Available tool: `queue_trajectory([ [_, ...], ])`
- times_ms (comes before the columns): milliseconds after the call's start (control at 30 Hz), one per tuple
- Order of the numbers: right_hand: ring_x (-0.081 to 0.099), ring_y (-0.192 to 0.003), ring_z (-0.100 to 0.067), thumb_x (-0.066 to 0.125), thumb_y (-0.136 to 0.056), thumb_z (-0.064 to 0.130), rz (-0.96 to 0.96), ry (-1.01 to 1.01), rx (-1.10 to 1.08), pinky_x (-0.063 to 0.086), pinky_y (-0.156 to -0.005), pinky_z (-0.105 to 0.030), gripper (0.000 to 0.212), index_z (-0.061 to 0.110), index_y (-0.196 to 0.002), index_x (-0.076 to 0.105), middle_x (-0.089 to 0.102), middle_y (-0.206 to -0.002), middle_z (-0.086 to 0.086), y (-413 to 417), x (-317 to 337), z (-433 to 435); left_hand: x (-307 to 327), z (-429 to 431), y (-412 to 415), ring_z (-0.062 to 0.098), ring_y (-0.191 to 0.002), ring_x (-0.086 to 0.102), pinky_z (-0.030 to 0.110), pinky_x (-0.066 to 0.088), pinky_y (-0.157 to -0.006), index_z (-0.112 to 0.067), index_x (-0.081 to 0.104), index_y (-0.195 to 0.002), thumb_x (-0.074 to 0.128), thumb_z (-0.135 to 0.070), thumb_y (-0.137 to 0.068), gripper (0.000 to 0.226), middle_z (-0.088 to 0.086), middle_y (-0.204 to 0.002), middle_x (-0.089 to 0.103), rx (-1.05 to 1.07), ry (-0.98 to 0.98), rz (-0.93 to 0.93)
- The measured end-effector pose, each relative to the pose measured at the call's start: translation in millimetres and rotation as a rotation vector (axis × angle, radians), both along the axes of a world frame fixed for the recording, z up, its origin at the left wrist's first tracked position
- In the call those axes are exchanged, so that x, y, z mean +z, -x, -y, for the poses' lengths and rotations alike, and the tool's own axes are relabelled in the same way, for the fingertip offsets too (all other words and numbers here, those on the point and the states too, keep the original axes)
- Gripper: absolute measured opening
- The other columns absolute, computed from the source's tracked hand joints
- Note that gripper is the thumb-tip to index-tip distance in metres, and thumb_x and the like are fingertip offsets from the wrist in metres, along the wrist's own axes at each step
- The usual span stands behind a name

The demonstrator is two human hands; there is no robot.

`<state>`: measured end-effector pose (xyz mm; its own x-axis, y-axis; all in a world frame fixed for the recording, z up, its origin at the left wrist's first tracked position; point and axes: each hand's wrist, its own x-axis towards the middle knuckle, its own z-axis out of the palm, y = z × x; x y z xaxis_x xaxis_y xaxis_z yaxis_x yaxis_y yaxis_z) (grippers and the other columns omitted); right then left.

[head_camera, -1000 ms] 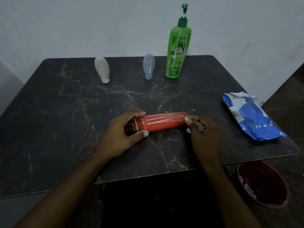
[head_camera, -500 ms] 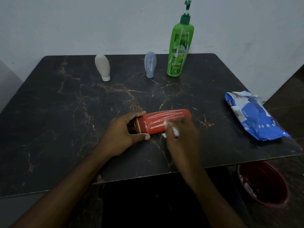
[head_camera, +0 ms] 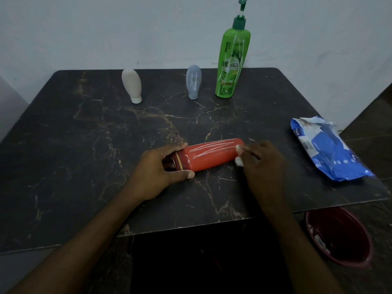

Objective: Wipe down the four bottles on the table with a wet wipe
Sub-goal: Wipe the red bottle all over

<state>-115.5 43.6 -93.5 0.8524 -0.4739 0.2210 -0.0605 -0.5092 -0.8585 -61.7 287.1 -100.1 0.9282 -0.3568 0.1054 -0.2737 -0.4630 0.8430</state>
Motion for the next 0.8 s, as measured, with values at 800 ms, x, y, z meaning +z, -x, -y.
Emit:
queue_trajectory([
  [800,0.049,-0.071,0.0,0.064,-0.094,0.026,-0.157,0.324,0.032,0.035,-0.061,-0.01,0.017,0.011,-0.098,0.071,0.055,-0.094,0.003,-14.7,10.6,15.3,1.5,1.0,3.0,-0.015,-0.117,0.055,0.013,0.051,-0.095,-0.031,0.06,-0.14,0.088,-0.045,-0.063,0.083,-0.028,-0.129,0.056,-0.013,-0.017,0.025],
])
